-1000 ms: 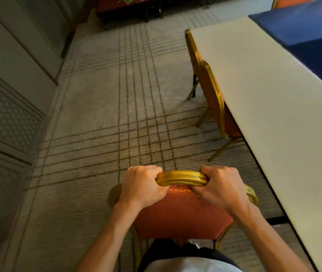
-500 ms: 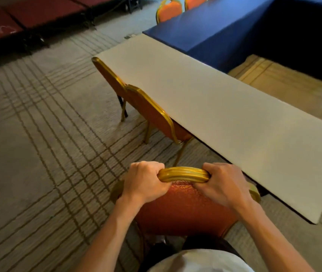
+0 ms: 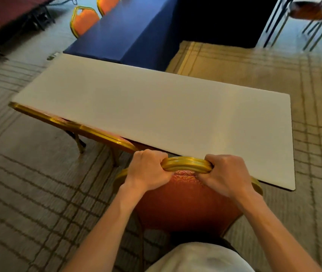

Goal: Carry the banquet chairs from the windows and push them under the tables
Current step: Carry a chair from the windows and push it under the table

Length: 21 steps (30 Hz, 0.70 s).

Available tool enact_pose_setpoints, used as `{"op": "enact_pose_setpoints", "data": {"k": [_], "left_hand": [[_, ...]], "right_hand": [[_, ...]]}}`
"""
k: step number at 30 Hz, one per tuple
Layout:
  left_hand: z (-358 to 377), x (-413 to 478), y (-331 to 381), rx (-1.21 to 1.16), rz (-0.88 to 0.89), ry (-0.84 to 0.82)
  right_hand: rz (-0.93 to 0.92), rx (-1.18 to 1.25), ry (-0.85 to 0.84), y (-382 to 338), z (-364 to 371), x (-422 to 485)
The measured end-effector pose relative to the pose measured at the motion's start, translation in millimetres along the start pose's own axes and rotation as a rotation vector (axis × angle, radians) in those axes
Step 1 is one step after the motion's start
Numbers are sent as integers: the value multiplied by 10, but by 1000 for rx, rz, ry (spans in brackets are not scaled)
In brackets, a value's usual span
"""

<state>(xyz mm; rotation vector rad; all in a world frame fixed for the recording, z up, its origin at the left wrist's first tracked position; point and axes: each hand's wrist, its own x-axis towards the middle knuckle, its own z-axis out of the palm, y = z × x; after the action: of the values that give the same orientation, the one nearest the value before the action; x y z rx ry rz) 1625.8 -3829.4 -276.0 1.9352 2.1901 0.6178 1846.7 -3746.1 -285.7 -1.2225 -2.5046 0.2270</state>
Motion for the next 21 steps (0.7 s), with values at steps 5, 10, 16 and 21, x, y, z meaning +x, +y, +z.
{"op": "enact_pose_setpoints", "data": {"k": [5,10,16,21], "left_hand": [[238,582,-101,-30,71,-36],[377,1008,-83,-34,135,-61],[434,1517,-98,-81,230,-60],[500,1670,-120,-45,317,-49]], "right_hand": [[74,-11,37,302,204,294],[131,-22,94,523,212,493],[169,-73,186,654,160,784],[185,-83,218,695,196,840]]}}
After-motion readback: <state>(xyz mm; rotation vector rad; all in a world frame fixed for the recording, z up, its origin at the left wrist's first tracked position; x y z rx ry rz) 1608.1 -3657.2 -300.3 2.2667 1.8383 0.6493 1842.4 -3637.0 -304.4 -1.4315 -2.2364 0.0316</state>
